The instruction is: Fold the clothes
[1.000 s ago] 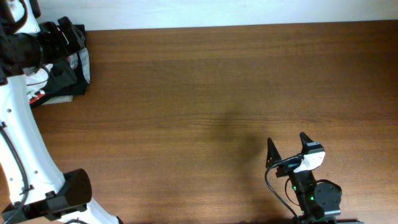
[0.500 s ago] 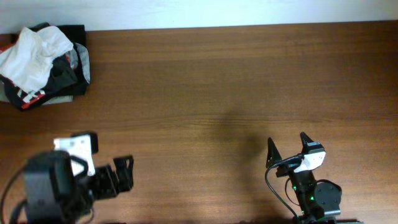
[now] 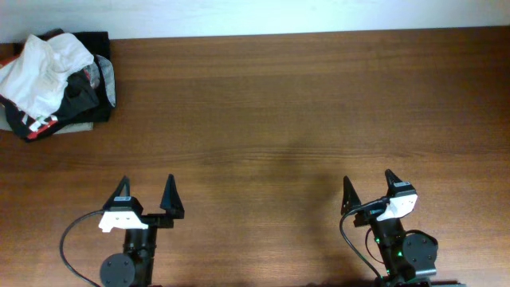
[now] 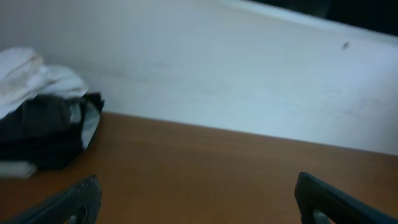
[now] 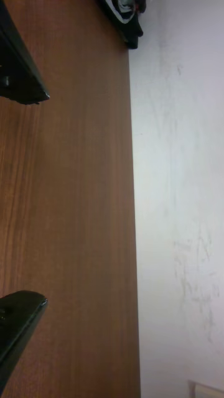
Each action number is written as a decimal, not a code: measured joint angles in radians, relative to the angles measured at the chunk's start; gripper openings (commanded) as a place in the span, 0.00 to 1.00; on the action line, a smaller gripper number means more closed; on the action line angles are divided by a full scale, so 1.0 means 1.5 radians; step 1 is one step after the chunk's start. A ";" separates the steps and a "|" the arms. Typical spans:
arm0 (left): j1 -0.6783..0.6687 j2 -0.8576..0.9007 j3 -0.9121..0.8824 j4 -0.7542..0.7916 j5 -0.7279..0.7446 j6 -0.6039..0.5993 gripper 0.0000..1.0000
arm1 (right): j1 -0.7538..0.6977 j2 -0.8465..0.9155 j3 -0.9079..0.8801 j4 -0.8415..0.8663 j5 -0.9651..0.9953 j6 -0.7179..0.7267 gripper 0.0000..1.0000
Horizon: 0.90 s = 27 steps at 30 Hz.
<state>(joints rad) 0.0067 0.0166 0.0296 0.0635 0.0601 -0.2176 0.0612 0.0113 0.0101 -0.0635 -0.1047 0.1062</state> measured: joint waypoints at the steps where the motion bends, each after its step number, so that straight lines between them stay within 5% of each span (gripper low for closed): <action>1: 0.000 0.000 -0.010 0.002 -0.014 0.000 0.99 | 0.000 0.000 0.000 0.000 0.000 -0.001 0.99; 4: 0.000 -0.003 -0.012 0.126 -0.029 0.000 0.99 | 0.000 0.000 0.000 0.000 0.000 -0.001 0.99; 10: 0.000 -0.005 -0.012 -0.086 -0.038 0.055 0.99 | 0.000 0.000 0.000 0.000 0.000 -0.001 0.99; 14: 0.000 -0.004 -0.012 -0.093 -0.033 0.131 0.99 | 0.000 0.000 0.000 0.000 0.000 -0.001 0.99; 27: 0.000 -0.004 -0.012 -0.093 -0.032 0.145 0.99 | 0.000 0.000 0.000 0.000 0.000 -0.001 0.99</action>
<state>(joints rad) 0.0067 0.0109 0.0116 -0.0753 0.0116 0.0006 0.0612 0.0113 0.0101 -0.0635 -0.1047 0.1055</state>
